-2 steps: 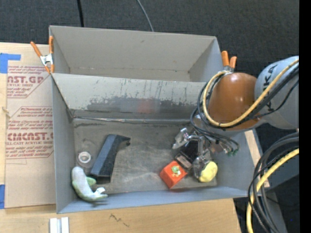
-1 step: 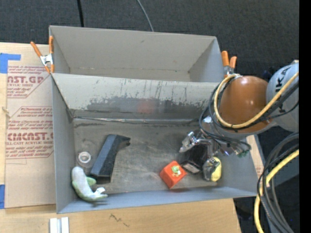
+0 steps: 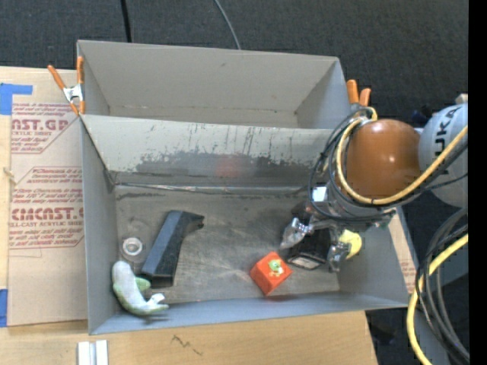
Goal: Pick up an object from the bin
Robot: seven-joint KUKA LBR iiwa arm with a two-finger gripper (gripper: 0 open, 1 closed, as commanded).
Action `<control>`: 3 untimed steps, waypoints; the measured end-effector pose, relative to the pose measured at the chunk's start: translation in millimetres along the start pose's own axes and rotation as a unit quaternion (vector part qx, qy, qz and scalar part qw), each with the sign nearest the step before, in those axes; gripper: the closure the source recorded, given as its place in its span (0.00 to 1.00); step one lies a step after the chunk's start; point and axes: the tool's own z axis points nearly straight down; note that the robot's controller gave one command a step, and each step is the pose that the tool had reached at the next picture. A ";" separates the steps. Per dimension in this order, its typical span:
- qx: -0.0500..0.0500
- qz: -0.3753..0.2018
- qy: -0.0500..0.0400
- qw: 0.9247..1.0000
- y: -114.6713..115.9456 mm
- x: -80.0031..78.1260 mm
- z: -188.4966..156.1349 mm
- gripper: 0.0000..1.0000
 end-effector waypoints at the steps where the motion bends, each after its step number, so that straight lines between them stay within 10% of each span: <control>1: 0.000 0.000 0.000 1.000 -0.2 0.0 0.1 1.00; 3: 0.005 0.025 0.001 1.000 14.4 14.8 -88.9 1.00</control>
Offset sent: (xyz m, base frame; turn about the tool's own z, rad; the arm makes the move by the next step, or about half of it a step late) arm -0.0341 -0.0098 0.0630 0.0046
